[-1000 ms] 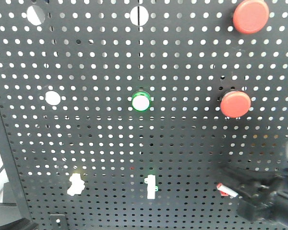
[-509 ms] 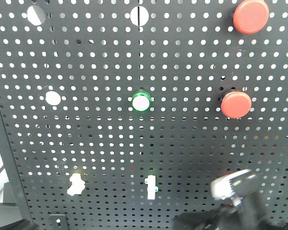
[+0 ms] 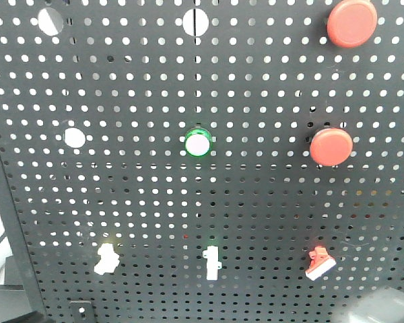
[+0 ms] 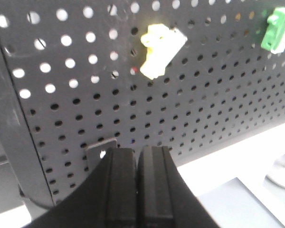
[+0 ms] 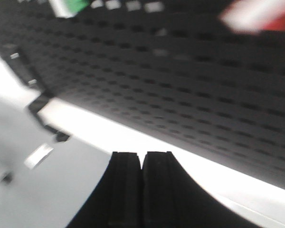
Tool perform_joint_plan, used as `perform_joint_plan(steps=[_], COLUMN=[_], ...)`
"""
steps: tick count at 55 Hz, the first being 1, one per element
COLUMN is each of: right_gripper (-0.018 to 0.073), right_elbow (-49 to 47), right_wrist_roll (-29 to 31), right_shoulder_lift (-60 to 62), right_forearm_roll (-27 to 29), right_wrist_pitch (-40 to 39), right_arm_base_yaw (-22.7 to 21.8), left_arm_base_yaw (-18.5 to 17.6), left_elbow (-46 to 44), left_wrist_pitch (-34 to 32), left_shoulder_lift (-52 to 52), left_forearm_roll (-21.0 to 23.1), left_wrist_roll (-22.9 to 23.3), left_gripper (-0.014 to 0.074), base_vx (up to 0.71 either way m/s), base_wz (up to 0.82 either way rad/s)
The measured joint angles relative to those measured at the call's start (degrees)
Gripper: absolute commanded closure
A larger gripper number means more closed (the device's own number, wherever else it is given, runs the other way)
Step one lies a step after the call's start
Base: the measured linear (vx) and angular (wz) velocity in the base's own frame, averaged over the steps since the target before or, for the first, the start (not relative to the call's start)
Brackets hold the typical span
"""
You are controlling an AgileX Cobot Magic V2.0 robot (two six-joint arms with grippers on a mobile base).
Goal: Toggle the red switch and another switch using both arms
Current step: 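Withdraw the right gripper away from the red switch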
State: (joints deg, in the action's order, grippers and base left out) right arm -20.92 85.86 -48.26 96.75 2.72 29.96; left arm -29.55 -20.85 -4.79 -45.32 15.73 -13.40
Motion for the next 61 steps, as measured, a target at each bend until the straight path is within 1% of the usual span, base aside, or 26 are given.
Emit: perform_joint_plan(steps=[7, 15, 18, 24, 30, 35, 45, 61], right_gripper=[0.0566, 0.0566, 0.0566, 0.0566, 0.0566, 0.0566, 0.0566, 0.0566], right_elbow=[3.2, 3.8, 3.8, 3.8, 3.8, 3.9, 3.9, 3.9], right_wrist_roll=[0.1, 1.7, 3.3, 7.7, 12.2, 14.1, 14.5, 14.5], right_shoulder_lift=[13.5, 28.0, 31.7, 36.9, 38.2, 38.2, 38.2, 38.2], right_forearm_roll=[0.7, 1.5, 1.8, 2.2, 2.4, 2.5, 3.0, 3.2], right_wrist_pitch=[-7.2, -17.3, -20.9, -25.8, -27.0, -27.0, -27.1, -27.1], right_arm_base_yaw=[0.0, 0.0, 0.0, 0.0, 0.0, 0.0, 0.0, 0.0], left_arm_base_yaw=[0.0, 0.0, 0.0, 0.0, 0.0, 0.0, 0.0, 0.0], left_elbow=[0.0, 0.0, 0.0, 0.0, 0.0, 0.0, 0.0, 0.0], left_wrist_pitch=[2.1, 4.8, 4.8, 5.1, 5.5, 7.2, 9.6, 9.8], left_shoulder_lift=[0.7, 3.5, 4.7, 6.2, 6.4, 6.4, 6.4, 6.4], left_forearm_roll=[-1.2, -3.7, -4.8, -5.4, -5.5, -5.5, -5.6, -5.6], left_wrist_roll=[-1.0, -1.9, -2.0, -2.1, -2.1, -2.1, -2.1, -2.1], left_gripper=[0.0594, 0.0594, 0.0594, 0.0594, 0.0594, 0.0594, 0.0594, 0.0594], base_vx=[0.00, 0.00, 0.00, 0.00, 0.00, 0.00, 0.00, 0.00], base_wz=[0.00, 0.00, 0.00, 0.00, 0.00, 0.00, 0.00, 0.00])
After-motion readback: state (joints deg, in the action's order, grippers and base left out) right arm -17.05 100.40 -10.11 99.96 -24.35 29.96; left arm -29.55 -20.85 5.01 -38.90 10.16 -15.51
